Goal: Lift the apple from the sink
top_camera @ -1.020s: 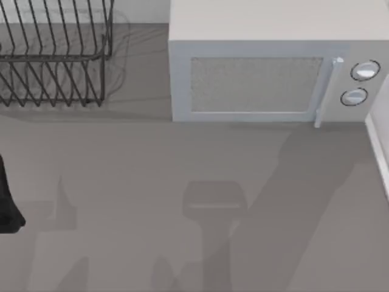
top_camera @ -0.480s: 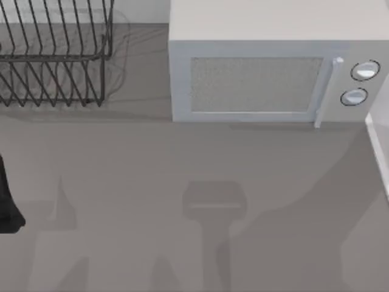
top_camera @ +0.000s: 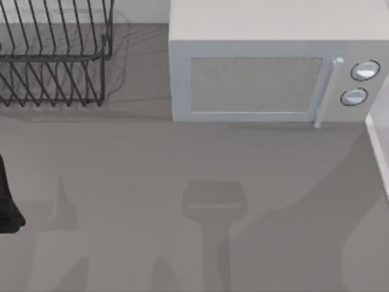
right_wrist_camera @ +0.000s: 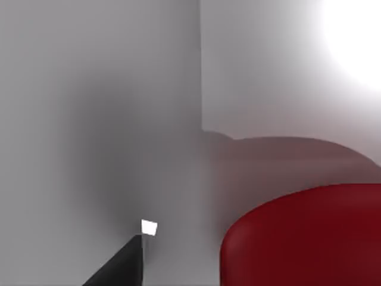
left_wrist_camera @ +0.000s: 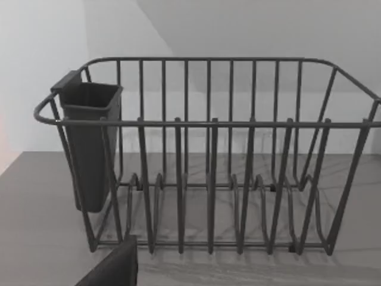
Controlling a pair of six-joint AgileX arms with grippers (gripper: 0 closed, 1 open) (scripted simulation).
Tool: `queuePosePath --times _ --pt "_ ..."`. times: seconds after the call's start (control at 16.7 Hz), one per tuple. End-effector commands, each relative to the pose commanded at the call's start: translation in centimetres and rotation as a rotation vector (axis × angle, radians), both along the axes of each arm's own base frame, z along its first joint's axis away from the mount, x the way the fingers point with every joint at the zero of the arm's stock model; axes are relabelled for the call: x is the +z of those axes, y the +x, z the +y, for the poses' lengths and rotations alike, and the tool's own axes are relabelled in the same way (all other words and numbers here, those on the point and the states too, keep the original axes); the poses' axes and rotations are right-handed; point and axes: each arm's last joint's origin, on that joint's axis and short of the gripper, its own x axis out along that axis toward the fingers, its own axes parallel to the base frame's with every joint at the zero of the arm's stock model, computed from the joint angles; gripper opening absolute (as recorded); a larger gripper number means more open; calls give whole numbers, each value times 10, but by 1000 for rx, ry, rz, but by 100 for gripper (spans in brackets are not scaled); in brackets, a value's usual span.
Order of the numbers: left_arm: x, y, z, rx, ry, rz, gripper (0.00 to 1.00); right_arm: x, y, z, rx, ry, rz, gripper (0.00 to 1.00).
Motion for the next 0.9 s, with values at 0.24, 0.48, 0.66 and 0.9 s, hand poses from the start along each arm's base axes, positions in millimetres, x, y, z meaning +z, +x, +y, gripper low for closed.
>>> queuePosePath --times 0.24,0.48,0.66,0.9 --pt "0 0 0 0 0 0 100 0 0 0 0 0 0 62" --pt "0 0 0 0 0 0 100 0 0 0 0 0 0 32" --pt "0 0 0 0 0 0 100 0 0 0 0 0 0 10" --pt "0 0 0 0 0 0 100 0 0 0 0 0 0 0"
